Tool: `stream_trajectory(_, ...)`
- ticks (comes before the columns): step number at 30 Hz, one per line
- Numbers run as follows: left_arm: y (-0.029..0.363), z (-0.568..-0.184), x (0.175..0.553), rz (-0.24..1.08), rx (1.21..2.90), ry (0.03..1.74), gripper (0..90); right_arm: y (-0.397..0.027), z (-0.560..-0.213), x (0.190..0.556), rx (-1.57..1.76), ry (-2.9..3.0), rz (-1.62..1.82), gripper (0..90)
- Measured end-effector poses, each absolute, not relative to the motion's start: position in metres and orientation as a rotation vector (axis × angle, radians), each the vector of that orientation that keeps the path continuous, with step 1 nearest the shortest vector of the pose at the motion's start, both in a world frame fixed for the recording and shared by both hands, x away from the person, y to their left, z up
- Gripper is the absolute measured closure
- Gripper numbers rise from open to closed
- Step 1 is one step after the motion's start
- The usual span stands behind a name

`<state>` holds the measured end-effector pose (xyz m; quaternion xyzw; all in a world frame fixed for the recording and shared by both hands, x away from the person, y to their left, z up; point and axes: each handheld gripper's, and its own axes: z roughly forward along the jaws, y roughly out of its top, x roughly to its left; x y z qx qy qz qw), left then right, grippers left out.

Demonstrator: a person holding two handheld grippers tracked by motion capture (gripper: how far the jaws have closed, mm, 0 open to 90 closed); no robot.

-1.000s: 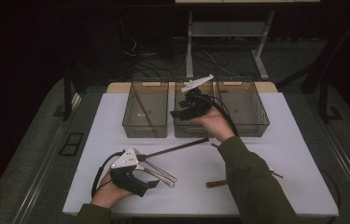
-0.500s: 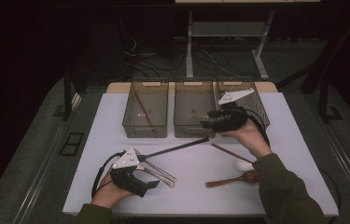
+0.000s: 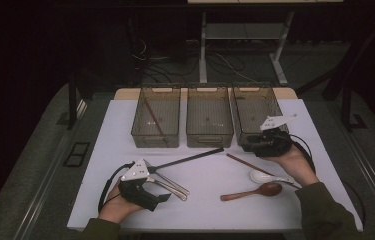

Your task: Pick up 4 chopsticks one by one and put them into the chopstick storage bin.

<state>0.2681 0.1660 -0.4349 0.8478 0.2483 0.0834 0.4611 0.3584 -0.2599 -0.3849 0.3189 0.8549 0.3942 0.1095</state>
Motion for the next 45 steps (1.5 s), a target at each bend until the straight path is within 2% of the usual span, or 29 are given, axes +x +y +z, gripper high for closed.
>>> stream_trajectory(6,0.165,-0.436,0.268,0.203,2.093,0.614,0.0,-0.288,-0.405,0.348,0.970,2.558,1.116,72.9)
stream_trajectory(12,0.165,-0.436,0.267,0.210,2.099,0.611,0.0,-0.304,-0.414,0.341,0.986,2.596,1.086,78.3)
stream_trajectory(25,0.166,-0.435,0.267,0.217,2.104,0.606,0.0,-0.307,-0.431,0.336,0.962,2.687,0.991,79.5)
stream_trajectory(45,0.166,-0.435,0.267,0.221,2.104,0.609,0.0,-0.311,-0.436,0.337,0.969,2.723,0.985,80.2)
